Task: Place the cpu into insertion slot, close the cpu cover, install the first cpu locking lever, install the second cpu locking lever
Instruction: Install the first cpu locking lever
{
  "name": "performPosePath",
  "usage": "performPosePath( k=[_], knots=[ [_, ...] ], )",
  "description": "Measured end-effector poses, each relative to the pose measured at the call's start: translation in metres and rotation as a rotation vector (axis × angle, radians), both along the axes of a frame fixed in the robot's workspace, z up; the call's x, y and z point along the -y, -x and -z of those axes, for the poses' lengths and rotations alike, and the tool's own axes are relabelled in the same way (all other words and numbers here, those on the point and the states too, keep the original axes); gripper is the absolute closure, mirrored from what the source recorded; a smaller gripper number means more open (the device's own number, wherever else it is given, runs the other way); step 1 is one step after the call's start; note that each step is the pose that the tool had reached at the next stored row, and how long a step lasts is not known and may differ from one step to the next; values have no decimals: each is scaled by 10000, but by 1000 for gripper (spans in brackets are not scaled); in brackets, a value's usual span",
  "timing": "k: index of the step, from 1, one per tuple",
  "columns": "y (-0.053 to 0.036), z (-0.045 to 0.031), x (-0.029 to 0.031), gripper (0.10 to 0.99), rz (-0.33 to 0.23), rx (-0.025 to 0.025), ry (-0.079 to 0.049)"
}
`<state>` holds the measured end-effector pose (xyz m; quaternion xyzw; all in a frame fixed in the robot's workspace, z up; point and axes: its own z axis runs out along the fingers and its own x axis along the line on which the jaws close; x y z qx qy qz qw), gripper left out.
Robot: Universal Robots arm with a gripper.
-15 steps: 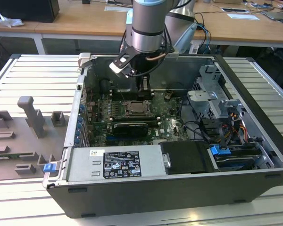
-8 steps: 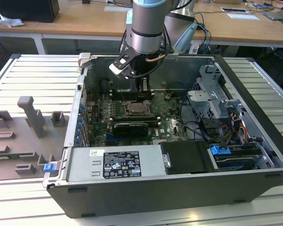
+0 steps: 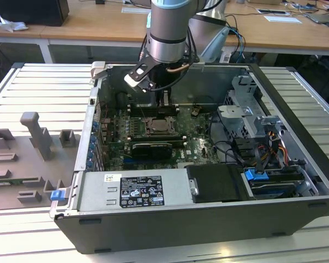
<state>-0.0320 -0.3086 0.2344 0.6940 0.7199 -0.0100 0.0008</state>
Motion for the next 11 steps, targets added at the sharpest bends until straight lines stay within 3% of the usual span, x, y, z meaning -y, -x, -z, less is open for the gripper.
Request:
performPosePath(
  k=[2,11],
  knots=[
    [5,-56,0,980,-3,11,-3],
    [6,-62,-2,980,-1,18,-4]
  ],
)
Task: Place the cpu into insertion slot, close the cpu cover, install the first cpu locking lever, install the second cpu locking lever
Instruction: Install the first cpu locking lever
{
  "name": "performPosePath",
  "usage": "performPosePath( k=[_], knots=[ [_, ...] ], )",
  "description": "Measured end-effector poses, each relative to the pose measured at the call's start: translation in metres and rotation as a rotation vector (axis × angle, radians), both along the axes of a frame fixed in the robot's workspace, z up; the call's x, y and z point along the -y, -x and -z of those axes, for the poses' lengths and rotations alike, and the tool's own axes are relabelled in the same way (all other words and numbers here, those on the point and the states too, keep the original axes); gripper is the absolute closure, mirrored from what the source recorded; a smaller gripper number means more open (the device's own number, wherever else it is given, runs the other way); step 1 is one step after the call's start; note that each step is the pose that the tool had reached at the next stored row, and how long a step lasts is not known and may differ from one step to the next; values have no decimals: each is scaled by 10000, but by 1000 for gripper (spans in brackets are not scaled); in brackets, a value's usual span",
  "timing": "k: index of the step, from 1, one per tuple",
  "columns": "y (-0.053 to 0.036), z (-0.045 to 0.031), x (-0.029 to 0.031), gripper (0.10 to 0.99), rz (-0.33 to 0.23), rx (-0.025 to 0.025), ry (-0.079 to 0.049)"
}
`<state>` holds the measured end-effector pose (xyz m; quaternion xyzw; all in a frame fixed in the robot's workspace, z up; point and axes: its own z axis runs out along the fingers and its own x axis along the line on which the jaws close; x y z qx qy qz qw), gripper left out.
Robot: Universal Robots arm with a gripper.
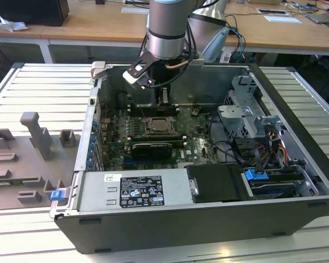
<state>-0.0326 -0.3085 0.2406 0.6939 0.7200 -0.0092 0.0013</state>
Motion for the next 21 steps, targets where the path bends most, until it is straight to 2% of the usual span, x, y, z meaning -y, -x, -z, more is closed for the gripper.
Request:
performPosePath(
  k=[21],
  knots=[
    [0,-36,-1,980,2,0,0]
  ],
)
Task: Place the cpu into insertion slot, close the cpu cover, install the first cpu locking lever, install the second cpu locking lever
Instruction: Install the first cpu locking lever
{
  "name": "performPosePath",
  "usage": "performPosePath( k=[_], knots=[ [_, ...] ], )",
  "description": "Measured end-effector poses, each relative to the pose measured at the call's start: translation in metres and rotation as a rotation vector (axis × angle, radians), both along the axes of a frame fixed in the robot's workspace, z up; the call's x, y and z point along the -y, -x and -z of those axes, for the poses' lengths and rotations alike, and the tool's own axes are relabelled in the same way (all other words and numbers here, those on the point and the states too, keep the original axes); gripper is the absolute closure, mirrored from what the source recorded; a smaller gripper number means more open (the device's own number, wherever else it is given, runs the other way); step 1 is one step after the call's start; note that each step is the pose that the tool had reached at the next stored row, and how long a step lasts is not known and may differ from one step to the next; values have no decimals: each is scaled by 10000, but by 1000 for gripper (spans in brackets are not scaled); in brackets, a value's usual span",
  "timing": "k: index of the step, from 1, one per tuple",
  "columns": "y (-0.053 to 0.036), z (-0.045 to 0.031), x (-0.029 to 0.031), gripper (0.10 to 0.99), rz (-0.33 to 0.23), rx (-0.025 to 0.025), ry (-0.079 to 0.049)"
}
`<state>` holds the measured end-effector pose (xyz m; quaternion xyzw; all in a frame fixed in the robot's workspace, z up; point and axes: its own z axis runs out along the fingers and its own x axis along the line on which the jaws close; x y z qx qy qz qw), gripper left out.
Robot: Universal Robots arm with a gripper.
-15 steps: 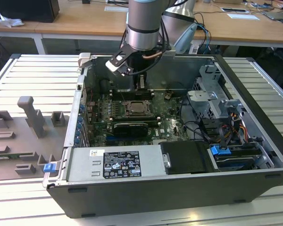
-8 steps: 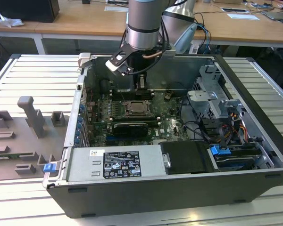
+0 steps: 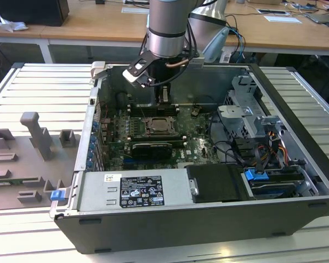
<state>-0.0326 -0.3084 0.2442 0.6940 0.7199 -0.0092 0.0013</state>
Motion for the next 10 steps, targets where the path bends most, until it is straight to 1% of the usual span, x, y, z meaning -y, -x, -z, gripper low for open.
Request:
performPosePath(
  k=[10],
  knots=[
    [0,0,0,980,31,0,1]
  ],
)
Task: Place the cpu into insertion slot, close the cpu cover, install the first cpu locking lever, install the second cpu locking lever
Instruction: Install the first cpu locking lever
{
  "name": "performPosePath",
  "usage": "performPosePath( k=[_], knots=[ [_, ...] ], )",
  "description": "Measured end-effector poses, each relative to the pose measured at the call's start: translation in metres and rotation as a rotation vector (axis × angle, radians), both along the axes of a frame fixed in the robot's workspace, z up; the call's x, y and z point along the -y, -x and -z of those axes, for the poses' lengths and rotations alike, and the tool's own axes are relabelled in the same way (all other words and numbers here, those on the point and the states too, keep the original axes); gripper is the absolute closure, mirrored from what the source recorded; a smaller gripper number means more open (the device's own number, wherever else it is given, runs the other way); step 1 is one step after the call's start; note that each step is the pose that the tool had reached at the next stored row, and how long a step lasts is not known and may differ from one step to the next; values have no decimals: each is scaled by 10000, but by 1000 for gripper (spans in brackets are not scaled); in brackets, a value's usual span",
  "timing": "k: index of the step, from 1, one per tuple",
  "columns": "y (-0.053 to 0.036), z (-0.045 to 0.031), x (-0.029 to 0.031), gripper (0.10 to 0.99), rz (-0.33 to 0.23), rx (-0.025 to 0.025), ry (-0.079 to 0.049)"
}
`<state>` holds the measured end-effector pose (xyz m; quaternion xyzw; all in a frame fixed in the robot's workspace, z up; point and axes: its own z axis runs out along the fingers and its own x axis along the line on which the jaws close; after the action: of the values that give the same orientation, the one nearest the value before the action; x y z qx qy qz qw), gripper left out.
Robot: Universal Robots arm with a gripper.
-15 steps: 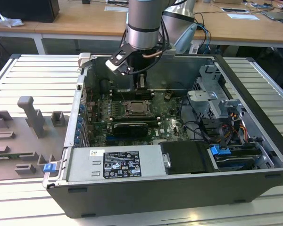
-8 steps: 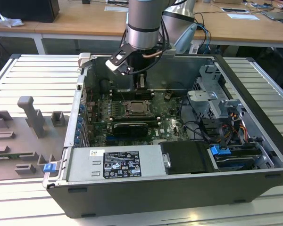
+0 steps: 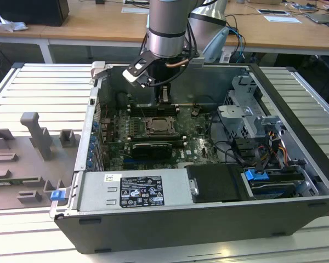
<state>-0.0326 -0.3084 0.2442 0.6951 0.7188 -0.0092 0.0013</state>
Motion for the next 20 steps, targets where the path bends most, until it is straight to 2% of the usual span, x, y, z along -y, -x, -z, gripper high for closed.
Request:
performPosePath(
  k=[11,14,17,20],
  knots=[
    [0,-4,0,980,21,-1,2],
    [0,-33,0,980,22,0,0],
    [0,-101,0,980,22,0,0],
    [0,-138,-1,980,22,1,-1]
  ],
)
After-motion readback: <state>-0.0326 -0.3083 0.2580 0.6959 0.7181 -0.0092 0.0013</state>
